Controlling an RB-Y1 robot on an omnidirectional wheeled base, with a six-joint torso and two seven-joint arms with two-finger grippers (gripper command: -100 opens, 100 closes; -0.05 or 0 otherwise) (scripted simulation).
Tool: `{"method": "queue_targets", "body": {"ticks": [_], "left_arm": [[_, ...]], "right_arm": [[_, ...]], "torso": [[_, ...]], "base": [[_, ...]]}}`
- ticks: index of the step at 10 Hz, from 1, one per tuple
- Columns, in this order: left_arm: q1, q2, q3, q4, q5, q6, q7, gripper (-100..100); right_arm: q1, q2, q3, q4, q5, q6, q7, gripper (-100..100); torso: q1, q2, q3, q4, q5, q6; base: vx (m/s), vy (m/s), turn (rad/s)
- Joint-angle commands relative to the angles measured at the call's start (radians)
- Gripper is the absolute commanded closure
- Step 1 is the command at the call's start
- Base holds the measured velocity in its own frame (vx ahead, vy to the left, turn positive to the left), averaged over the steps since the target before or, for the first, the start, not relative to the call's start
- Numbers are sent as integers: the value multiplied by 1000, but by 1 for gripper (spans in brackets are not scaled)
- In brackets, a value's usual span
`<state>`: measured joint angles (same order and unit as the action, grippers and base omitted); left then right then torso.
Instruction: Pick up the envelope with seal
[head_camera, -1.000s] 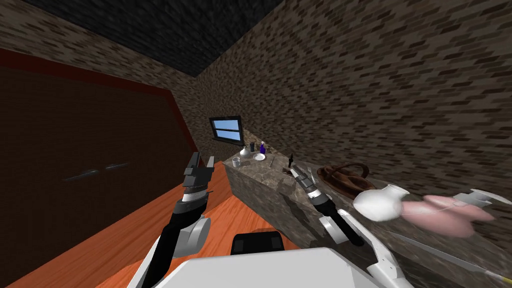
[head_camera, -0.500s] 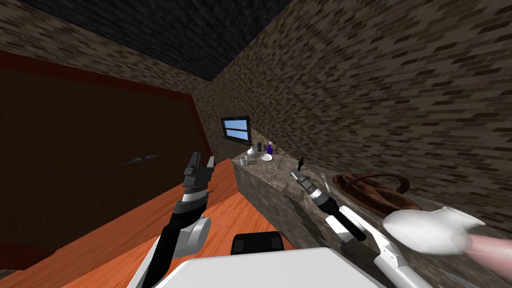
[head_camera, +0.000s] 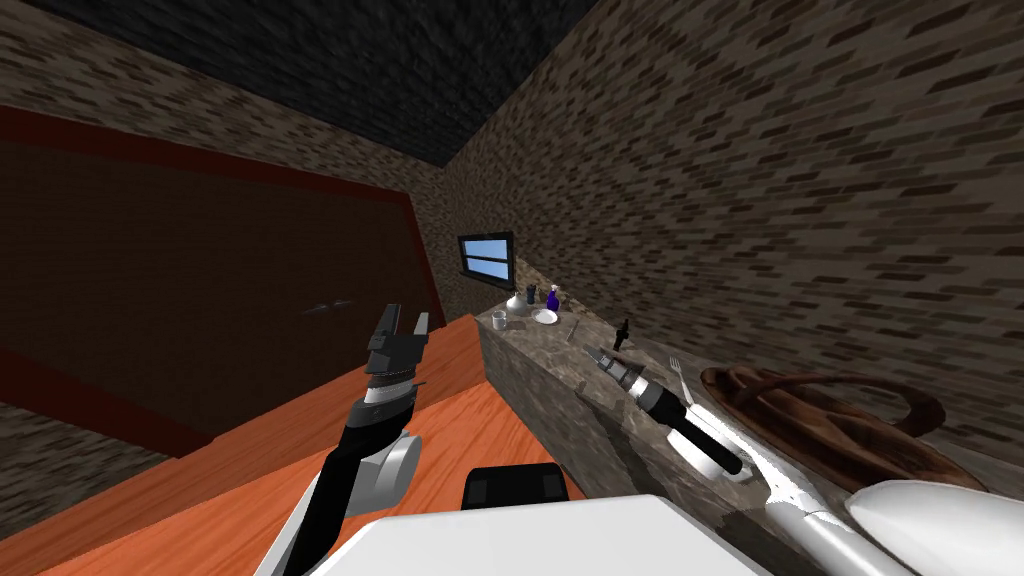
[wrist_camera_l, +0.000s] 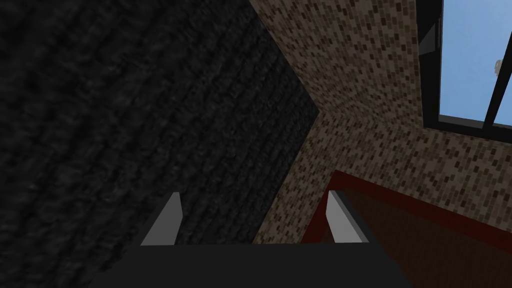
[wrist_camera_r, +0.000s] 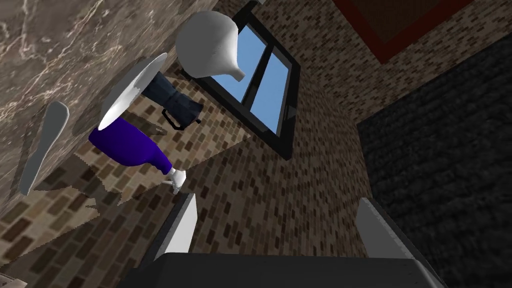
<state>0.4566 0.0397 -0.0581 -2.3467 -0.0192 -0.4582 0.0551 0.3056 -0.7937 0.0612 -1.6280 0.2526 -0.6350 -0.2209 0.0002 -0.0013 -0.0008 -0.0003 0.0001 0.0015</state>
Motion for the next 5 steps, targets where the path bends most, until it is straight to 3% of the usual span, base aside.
{"method": "queue_targets", "body": {"ticks": [1, 4, 5], "left_arm": [[0, 0, 0, 0, 0, 0, 0, 0], [0, 0, 0, 0, 0, 0, 0, 0], [0, 0, 0, 0, 0, 0, 0, 0]], "right_arm": [[-17, -50, 17, 50, 46, -13, -10, -100], [-30, -126, 31, 98, 86, -30, -18, -100], [-43, -162, 46, 127, 128, -49, -26, -100]], "torso": [[0, 0, 0, 0, 0, 0], [1, -1, 0, 0, 0, -1], [0, -1, 0, 0, 0, 0]], "base": [[16, 17, 286], [19, 17, 184], [23, 18, 217]]}}
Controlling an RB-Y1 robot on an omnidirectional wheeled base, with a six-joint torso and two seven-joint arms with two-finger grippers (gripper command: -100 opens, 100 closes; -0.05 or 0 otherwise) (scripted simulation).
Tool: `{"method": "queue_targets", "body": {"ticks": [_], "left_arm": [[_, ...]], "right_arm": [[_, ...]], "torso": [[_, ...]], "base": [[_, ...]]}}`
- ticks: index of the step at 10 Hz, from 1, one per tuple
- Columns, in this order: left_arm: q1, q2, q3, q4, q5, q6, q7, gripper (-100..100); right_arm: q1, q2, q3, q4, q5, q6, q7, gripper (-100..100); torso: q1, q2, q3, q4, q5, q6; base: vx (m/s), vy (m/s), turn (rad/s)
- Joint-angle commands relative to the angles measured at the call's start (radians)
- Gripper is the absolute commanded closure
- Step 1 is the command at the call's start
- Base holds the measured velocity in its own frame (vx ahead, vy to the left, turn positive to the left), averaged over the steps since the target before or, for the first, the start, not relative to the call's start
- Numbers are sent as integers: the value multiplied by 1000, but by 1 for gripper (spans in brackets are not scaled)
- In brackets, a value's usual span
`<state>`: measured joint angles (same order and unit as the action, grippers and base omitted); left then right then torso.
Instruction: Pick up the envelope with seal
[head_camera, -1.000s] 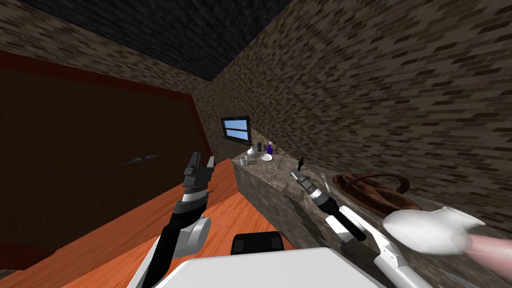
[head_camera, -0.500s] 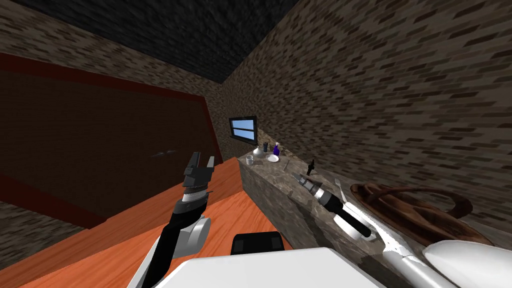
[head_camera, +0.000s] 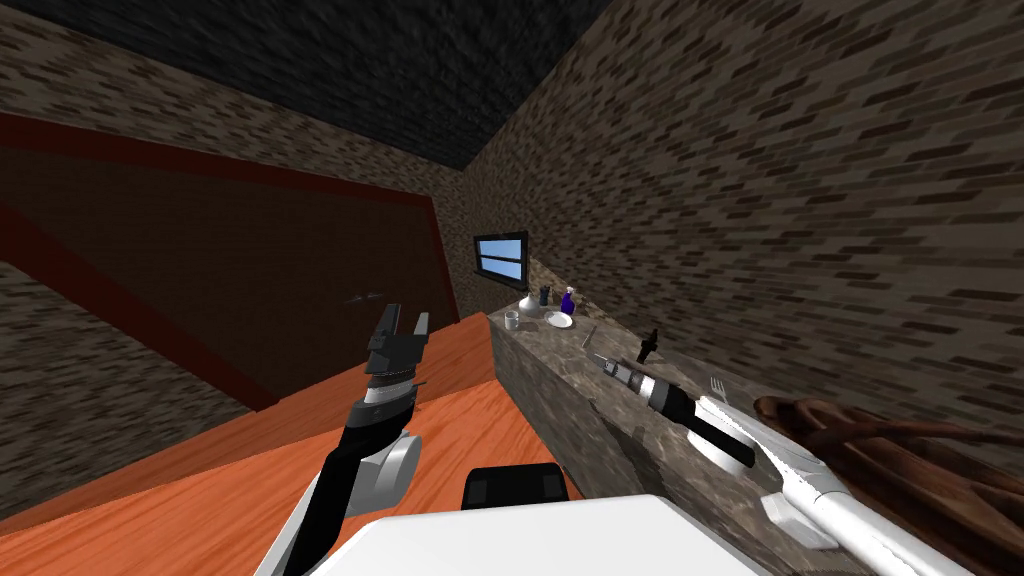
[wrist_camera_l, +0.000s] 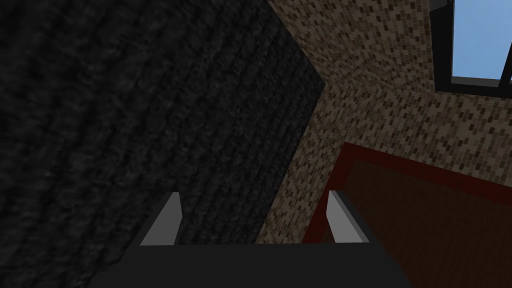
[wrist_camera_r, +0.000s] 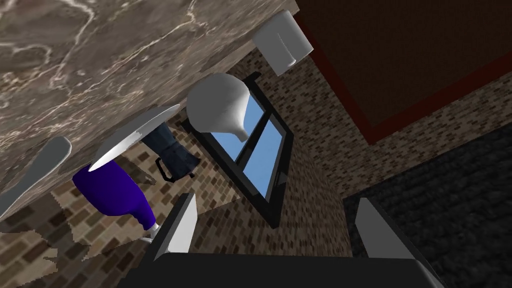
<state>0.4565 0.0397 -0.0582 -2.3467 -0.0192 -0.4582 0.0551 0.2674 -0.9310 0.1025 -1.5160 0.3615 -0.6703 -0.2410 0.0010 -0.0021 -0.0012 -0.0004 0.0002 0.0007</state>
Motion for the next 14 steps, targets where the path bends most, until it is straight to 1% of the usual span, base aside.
{"method": "queue_targets", "body": {"ticks": [1, 2, 3, 4, 5, 6, 7, 8, 9, 10, 11, 12, 13, 14], "left_arm": [[0, 0, 0, 0, 0, 0, 0, 0], [0, 0, 0, 0, 0, 0, 0, 0], [0, 0, 0, 0, 0, 0, 0, 0], [0, 0, 0, 0, 0, 0, 0, 0], [0, 0, 0, 0, 0, 0, 0, 0], [0, 0, 0, 0, 0, 0, 0, 0], [0, 0, 0, 0, 0, 0, 0, 0], [0, 0, 0, 0, 0, 0, 0, 0], [0, 0, 0, 0, 0, 0, 0, 0], [0, 0, 0, 0, 0, 0, 0, 0], [0, 0, 0, 0, 0, 0, 0, 0], [0, 0, 0, 0, 0, 0, 0, 0], [0, 0, 0, 0, 0, 0, 0, 0], [0, 0, 0, 0, 0, 0, 0, 0]], "right_arm": [[-4, -44, 5, 31, 20, -14, -6, -100], [-16, -76, 20, 75, 63, -35, -14, -100], [-16, -98, 20, 75, 63, -35, -14, -100], [-26, -136, 35, 109, 106, -57, -21, -100], [-26, -151, 35, 118, 108, -57, -21, -100], [-35, -191, 51, 157, 151, -80, -27, -100], [-35, -203, 51, 159, 154, -80, -27, -100], [-44, -239, 67, 198, 197, -105, -33, -100], [-44, -252, 67, 198, 201, -105, -33, -100], [-50, -291, 83, 236, 242, -130, -37, -100], [-50, -300, 83, 236, 248, -130, -37, -100], [-56, -340, 99, 271, 287, -157, -42, -100], [-56, -345, 99, 271, 294, -157, -42, -100], [-61, -387, 115, 304, 333, -184, -45, -100]], "torso": [[0, 0, 0, 0, 0, 0], [0, 0, 0, 0, 0, 1], [0, 0, 0, 0, 0, 0], [0, 0, 0, 0, 0, 1], [0, 0, 0, 0, 0, 0], [0, 0, 0, 0, 0, 1], [0, -1, 0, 0, 0, 1], [0, 0, 0, 0, 0, 1], [1, 0, 0, 0, 0, 0], [0, 0, 0, 0, 0, 1], [0, 0, 0, 0, 0, 1], [0, 0, 0, 0, 0, 1], [0, 0, 0, 0, 0, 1], [0, 0, 0, 0, 0, 2]], "base": [[19, 10, 124], [23, 18, 227], [22, 8, 95], [30, 12, 207], [30, 8, 94], [36, 24, 153], [29, 17, 92], [29, 23, 173], [27, 11, 76], [40, 15, 141], [33, 10, 66], [37, 16, 124], [30, 13, 53], [31, 17, 74]]}}
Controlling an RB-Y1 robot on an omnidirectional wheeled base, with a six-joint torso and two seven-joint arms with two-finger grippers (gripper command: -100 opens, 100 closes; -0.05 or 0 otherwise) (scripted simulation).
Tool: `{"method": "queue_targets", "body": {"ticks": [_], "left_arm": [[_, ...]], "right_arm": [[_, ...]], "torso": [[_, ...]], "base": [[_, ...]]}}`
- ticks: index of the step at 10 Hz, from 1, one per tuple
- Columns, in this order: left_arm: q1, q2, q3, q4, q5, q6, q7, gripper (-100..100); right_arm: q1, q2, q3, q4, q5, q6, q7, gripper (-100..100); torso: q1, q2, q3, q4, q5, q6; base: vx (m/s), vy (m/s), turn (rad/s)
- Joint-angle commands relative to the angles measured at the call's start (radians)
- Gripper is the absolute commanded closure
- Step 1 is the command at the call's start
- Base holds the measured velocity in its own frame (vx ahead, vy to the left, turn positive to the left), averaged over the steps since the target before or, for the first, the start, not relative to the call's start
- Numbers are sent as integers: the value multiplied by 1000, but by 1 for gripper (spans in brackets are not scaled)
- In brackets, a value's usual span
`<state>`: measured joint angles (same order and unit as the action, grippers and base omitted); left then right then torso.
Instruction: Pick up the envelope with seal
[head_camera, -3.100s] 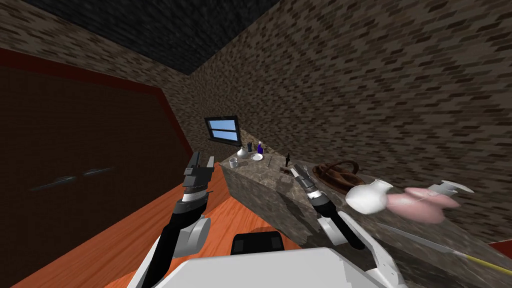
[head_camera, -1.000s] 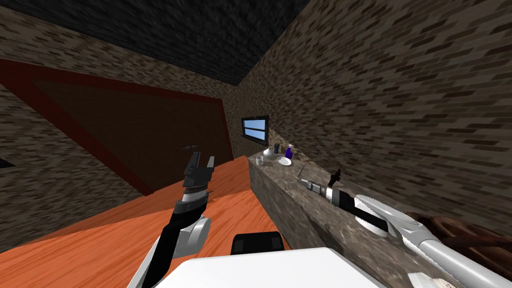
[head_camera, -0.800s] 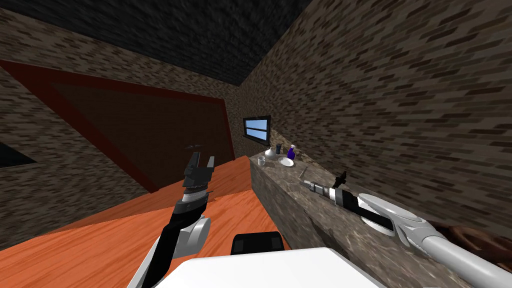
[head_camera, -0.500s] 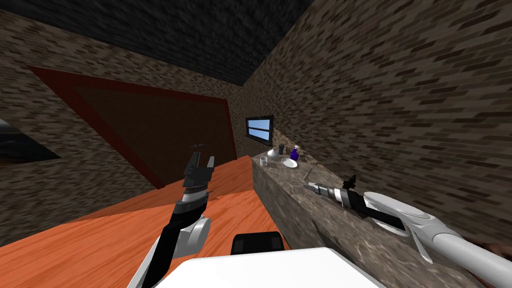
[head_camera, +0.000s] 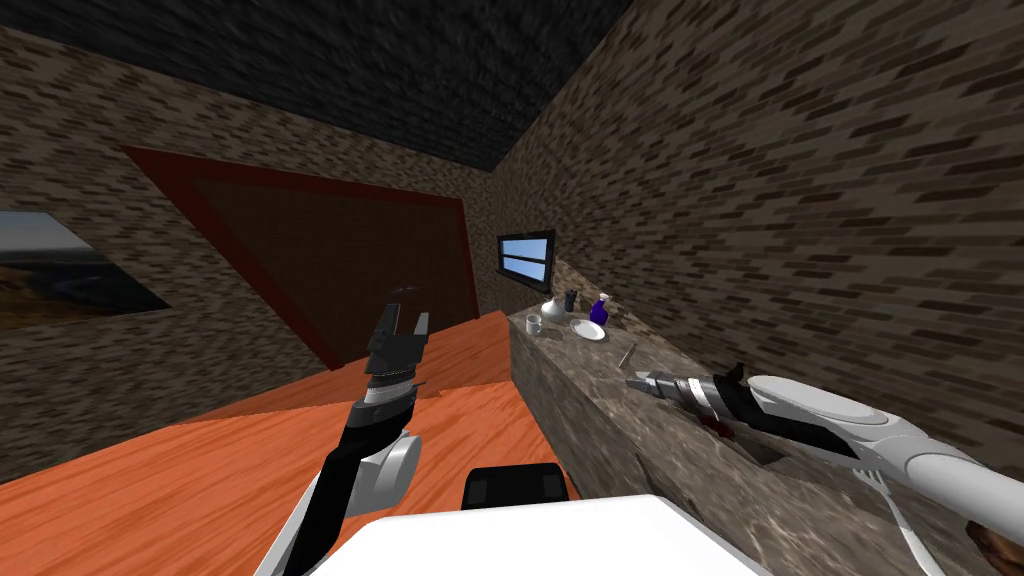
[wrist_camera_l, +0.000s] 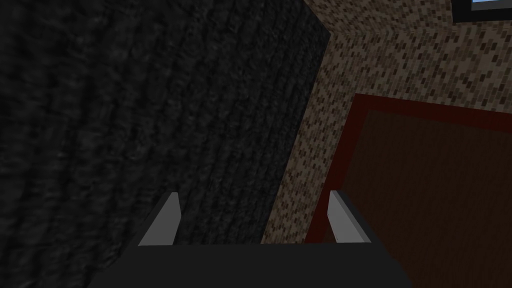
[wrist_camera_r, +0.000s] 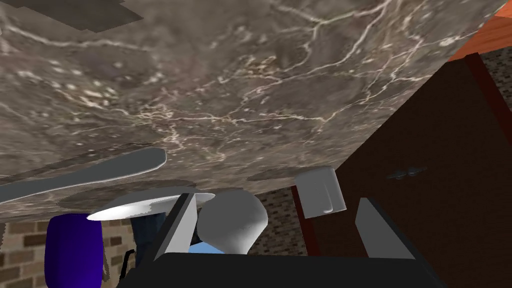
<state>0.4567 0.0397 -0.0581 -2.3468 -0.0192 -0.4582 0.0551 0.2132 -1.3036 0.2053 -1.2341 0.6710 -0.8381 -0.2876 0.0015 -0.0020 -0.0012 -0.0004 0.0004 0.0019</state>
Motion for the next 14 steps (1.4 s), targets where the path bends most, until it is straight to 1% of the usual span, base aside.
{"method": "queue_targets", "body": {"ticks": [1, 2, 3, 4, 5, 6, 7, 8, 11, 12, 14], "left_arm": [[0, 0, 0, 0, 0, 0, 0, 0], [0, 0, 0, 0, 0, 0, 0, 0], [0, 0, 0, 0, 0, 0, 0, 0], [0, 0, 0, 0, 0, 0, 0, 0], [0, 0, 0, 0, 0, 0, 0, 0], [0, 0, 0, 0, 0, 0, 0, 0], [0, 0, 0, 0, 0, 0, 0, 0], [0, 0, 0, 0, 0, 0, 0, 0], [0, 0, 0, 0, 0, 0, 0, 0], [0, 0, 0, 0, 0, 0, 0, 0], [0, 0, 0, 0, 0, 0, 0, 0]], "right_arm": [[-7, -15, 12, 22, 31, -16, 1, -100], [-10, -54, 28, 53, 71, -43, -1, -100], [-10, -54, 28, 53, 77, -43, -1, -100], [-13, -91, 43, 81, 120, -70, -4, -100], [-15, -114, 58, 107, 153, -97, -5, -100], [-15, -126, 58, 107, 165, -97, -5, -100], [-16, -157, 72, 131, 201, -123, -6, -100], [-16, -157, 72, 131, 207, -123, -6, -100], [-14, -235, 109, 187, 315, -197, -7, -100], [-14, -235, 109, 187, 318, -197, -7, -100], [-10, -272, 130, 211, 379, -238, -6, -100]], "torso": [[0, 0, 0, 0, 0, 0], [0, 0, 0, 0, 0, 0], [0, -1, 0, 0, 0, 0], [0, 0, 0, 0, 0, 0], [0, 0, 0, 0, 0, 0], [1, -1, -1, 0, 0, 0], [1, -1, 0, 0, 0, 0], [0, 0, 0, 0, 0, 0], [1, 0, 0, 0, 0, 1], [1, 0, 0, 0, 0, 1], [0, 0, 0, 0, 0, 0]], "base": [[29, 11, 58], [44, 12, 91], [36, 8, 35], [35, 18, 51], [58, 35, 84], [46, 21, 19], [38, 11, 22], [27, 6, 13], [41, 25, 4], [40, 21, -10], [39, 16, -24]]}}
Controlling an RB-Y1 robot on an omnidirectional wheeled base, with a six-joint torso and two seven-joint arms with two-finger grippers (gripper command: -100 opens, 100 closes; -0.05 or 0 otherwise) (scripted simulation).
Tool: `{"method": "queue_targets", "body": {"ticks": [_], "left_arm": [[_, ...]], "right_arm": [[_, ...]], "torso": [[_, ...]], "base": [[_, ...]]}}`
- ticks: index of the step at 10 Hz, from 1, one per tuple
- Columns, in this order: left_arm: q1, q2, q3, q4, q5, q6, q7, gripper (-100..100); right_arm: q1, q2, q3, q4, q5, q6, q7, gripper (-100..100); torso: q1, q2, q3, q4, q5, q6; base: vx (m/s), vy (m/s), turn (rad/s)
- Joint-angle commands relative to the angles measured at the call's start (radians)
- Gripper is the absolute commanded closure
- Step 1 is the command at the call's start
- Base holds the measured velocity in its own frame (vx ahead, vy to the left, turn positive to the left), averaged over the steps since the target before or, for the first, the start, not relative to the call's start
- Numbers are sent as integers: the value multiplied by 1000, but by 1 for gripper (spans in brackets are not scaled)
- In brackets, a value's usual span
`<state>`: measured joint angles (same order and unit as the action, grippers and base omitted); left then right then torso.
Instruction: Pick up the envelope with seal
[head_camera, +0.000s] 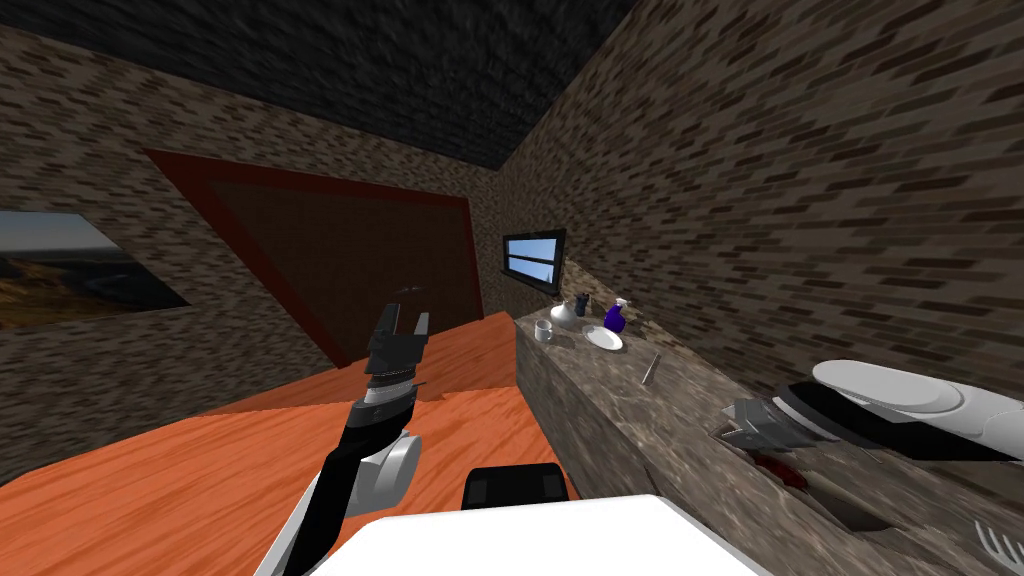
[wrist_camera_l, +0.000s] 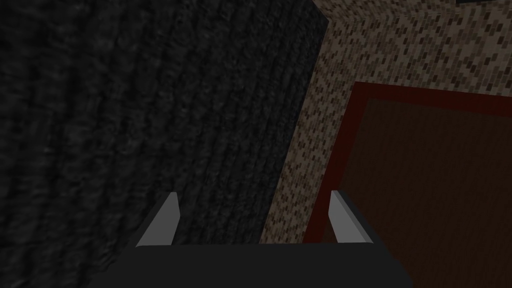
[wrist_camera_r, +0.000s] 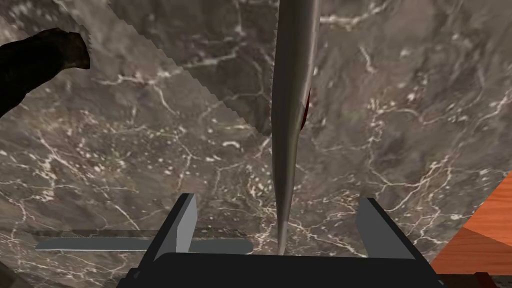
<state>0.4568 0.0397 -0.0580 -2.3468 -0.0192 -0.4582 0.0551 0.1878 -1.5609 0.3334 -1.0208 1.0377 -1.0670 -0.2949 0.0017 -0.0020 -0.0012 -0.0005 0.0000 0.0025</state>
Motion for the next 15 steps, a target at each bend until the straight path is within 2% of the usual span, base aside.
{"method": "queue_targets", "body": {"ticks": [1, 5, 6, 7, 8, 11, 15], "left_arm": [[0, 0, 0, 0, 0, 0, 0, 0], [0, 0, 0, 0, 0, 0, 0, 0], [0, 0, 0, 0, 0, 0, 0, 0], [0, 0, 0, 0, 0, 0, 0, 0], [0, 0, 0, 0, 0, 0, 0, 0], [-1, 0, 0, 0, 0, 0, 0, 0], [0, 0, 0, 0, 0, 0, 0, 0]], "right_arm": [[18, -29, 11, 7, 38, -28, 2, -100], [25, -60, 32, 24, 101, -75, 5, -100], [41, -66, 24, 10, 83, -62, 3, -100], [41, -66, 24, 10, 85, -63, 3, 0], [39, -63, 30, 5, 87, -55, -25, -100], [32, -54, 47, -8, 95, -32, -110, -100], [23, -42, 70, -27, 106, 0, -222, -100]], "torso": [[0, 0, 0, 0, 0, 0], [0, 1, 0, 0, 0, 0], [0, 1, 1, 0, 0, 0], [-1, 2, 1, 0, 0, 0], [-1, 2, 1, 0, 0, 0], [-5, 12, 7, 3, -1, -1], [-7, 12, 7, 3, -2, 0]], "base": [[38, 25, -40], [31, 22, -38], [8, 5, -5], [0, 0, 0], [-38, -20, 150], [-159, -55, 264], [-157, -56, 229]]}}
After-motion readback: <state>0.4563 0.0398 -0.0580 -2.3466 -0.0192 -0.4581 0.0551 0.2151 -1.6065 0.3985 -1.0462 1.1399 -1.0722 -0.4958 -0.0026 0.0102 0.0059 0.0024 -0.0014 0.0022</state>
